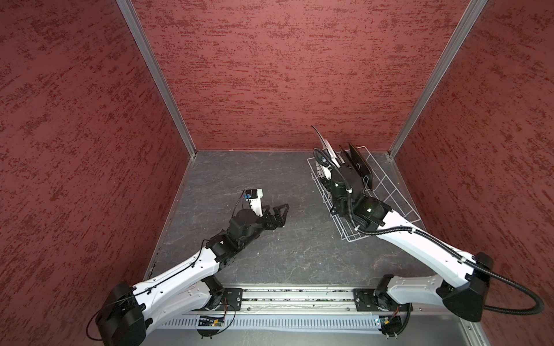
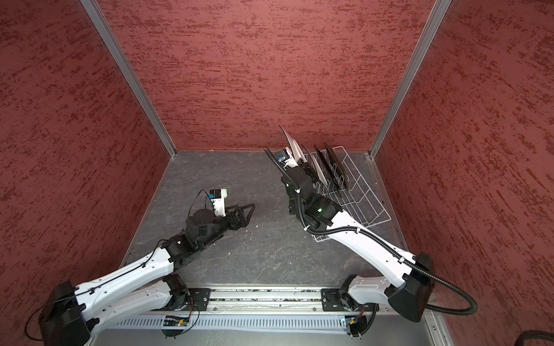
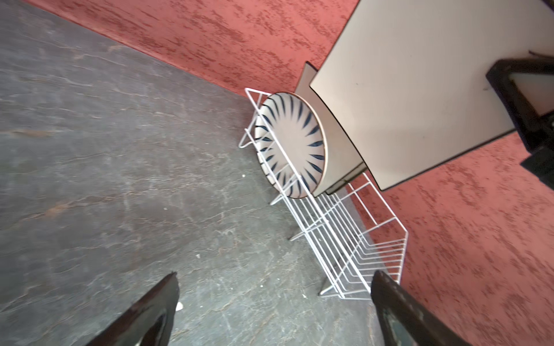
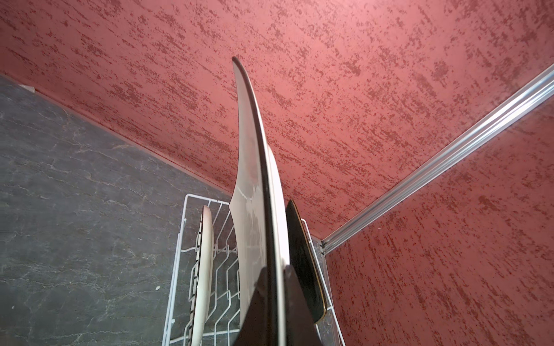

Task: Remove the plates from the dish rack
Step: 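Close the right gripper on the white square plate and lift it upward, then tilt the plate toward the left gripper while the left gripper grasps its edge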

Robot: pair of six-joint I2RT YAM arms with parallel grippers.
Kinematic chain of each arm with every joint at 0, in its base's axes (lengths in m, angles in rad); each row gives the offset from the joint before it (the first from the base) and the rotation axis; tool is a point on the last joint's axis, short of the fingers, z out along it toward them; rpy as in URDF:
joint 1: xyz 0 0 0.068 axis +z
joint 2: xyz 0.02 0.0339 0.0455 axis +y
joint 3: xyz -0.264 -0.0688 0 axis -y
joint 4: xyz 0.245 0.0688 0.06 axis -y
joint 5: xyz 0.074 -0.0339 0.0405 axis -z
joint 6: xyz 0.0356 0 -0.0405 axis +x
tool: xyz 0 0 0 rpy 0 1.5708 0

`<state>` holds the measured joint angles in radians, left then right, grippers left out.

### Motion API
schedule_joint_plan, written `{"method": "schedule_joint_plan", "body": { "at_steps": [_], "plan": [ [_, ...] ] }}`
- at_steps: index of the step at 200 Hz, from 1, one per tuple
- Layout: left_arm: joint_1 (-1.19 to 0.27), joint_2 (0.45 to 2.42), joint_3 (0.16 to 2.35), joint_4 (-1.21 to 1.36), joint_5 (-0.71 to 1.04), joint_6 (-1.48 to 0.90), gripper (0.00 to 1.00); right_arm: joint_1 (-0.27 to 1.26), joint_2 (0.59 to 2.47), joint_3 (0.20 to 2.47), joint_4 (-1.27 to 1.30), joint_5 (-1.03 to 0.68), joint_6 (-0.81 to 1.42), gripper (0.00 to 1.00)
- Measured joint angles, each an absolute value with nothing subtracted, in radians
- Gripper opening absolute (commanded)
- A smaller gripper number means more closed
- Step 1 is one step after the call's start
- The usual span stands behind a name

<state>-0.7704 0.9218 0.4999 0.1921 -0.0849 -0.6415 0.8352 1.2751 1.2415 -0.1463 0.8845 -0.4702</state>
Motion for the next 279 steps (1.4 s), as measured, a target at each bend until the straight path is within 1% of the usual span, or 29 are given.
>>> {"method": "schedule_joint_plan", "body": {
  "at_steps": [55, 100, 125, 162, 195, 220, 279],
  "plan": [
    [-0.755, 0.922, 0.489, 0.318, 0.018, -0.659, 0.99, 0.886, 1.254, 1.269, -0.089, 0.902, -0.502, 0.00],
    [-0.634, 0.924, 0.444, 0.465, 0.132, -0.778, 0.99, 0.933, 1.224, 1.271, -0.065, 0.886, -0.473, 0.00],
    [-0.606, 0.925, 0.435, 0.513, 0.177, -0.821, 0.99, 0.938, 1.204, 1.271, -0.065, 0.843, -0.418, 0.00],
    [-0.580, 0.935, 0.409, 0.600, 0.215, -0.883, 0.99, 0.938, 1.172, 1.271, -0.074, 0.735, -0.276, 0.00],
    [-0.531, 0.938, 0.357, 0.640, 0.217, -0.948, 0.99, 0.938, 1.130, 1.248, -0.056, 0.573, -0.090, 0.00],
    [-0.510, 0.937, 0.339, 0.653, 0.228, -0.976, 0.99, 0.939, 1.108, 1.196, 0.009, 0.463, 0.047, 0.00],
    [-0.504, 0.837, 0.301, 0.687, 0.230, -0.987, 1.00, 0.937, 1.110, 1.009, 0.167, 0.357, 0.316, 0.00]
  ]
}}
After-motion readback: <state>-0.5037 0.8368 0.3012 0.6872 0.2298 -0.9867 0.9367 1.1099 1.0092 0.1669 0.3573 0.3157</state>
